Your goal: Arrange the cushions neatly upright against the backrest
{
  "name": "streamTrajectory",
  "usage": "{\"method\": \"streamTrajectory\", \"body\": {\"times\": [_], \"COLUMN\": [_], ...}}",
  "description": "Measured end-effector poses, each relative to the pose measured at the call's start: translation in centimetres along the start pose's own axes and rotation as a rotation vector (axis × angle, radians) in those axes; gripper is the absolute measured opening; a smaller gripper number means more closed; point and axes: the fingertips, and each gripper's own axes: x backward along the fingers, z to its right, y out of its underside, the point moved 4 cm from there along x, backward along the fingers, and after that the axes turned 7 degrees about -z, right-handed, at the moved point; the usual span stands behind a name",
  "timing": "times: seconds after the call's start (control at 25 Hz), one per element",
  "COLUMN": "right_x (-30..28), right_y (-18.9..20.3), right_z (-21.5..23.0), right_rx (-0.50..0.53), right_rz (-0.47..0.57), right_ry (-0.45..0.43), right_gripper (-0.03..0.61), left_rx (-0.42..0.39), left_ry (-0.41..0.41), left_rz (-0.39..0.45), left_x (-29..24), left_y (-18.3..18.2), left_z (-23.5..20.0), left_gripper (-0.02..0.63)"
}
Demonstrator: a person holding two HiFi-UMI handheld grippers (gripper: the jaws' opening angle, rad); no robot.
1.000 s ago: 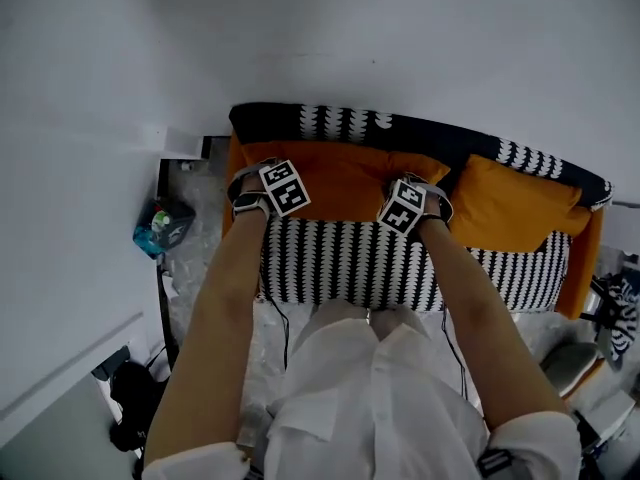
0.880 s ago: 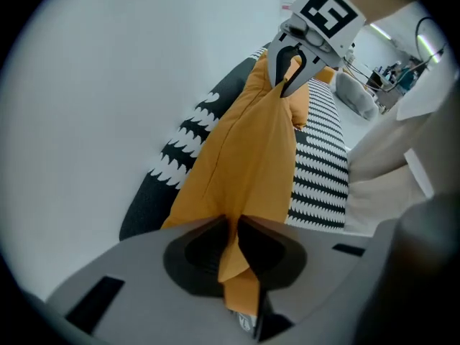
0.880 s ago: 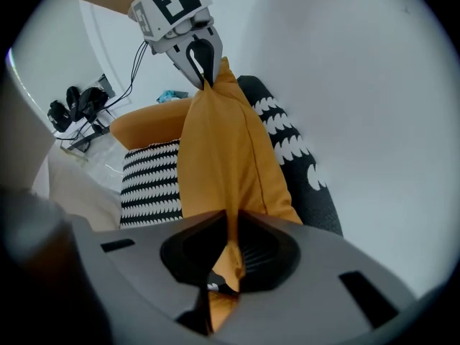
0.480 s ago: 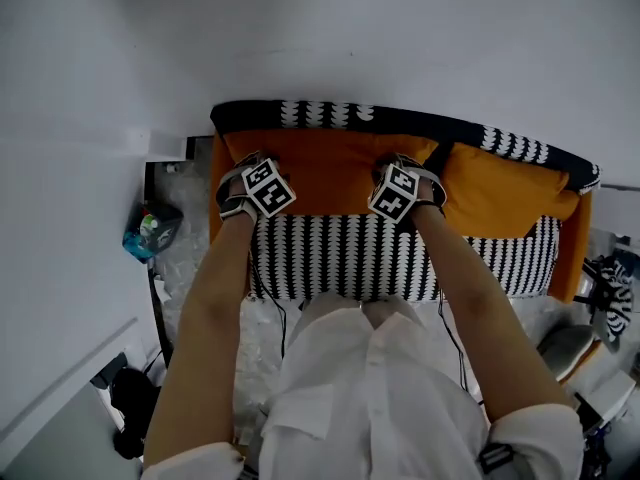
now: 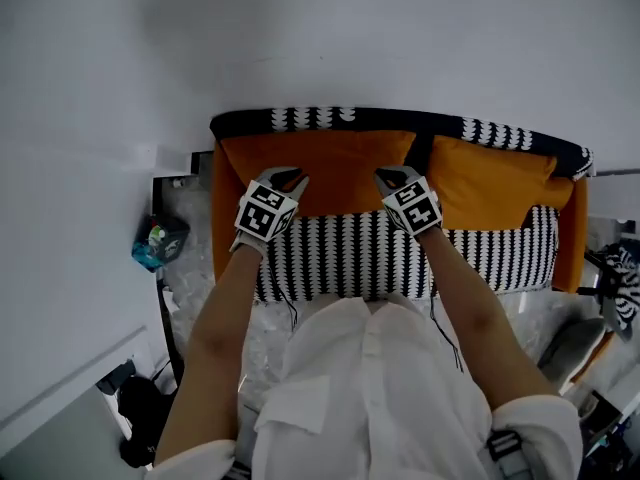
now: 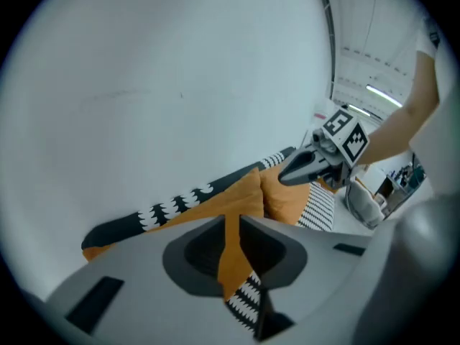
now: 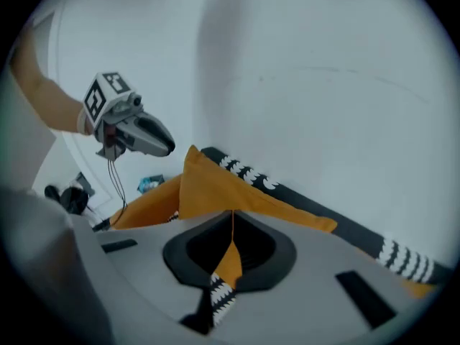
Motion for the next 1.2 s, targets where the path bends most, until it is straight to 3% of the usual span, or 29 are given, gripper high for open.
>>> {"method": "streamTrajectory", "body": {"times": [0.2,0.36,0.52,0.72,0.96,1.2], "right_x": [5.5,8.8,11.1,13.0,14.4,17.8], "right_y": [2.0,3.5,5.4,7.8,10.1,11.5], "right_z": [-0.1,-0.2,0.2,0.1,-1.4,-3.7], "right_rx": [-0.323,-0.455,-0.459,-0.442,-0.391,-0.432], "right_rz": [0.248,0.394,0.436,0.442,0.397,0.424], "right_ry": [-0.101,-0.191,-0.214,-0.241,-0.232,-0.15], "right_gripper": [0.008,0.008,0.008,0.008,0.008,0.008], "left_rx": [0.145,0.243,0.333,0.387,0.401,0.347], "left_ry": [-0.041,-0.059,-0.078,-0.108,-0.062,0.028], "left_rz": [0.161,0.253,0.321,0.382,0.441,0.47], "left_x": [2.6,4.2,5.3,6.9,8.4,9.0], "left_y": [-1.0,-0.6,0.4,1.5,3.5,3.9], "left_z": [4.4,8.6,12.2,15.5,17.7,18.6], "left_gripper": [0.037,0.029,0.023,0.014,0.014,0.014]}}
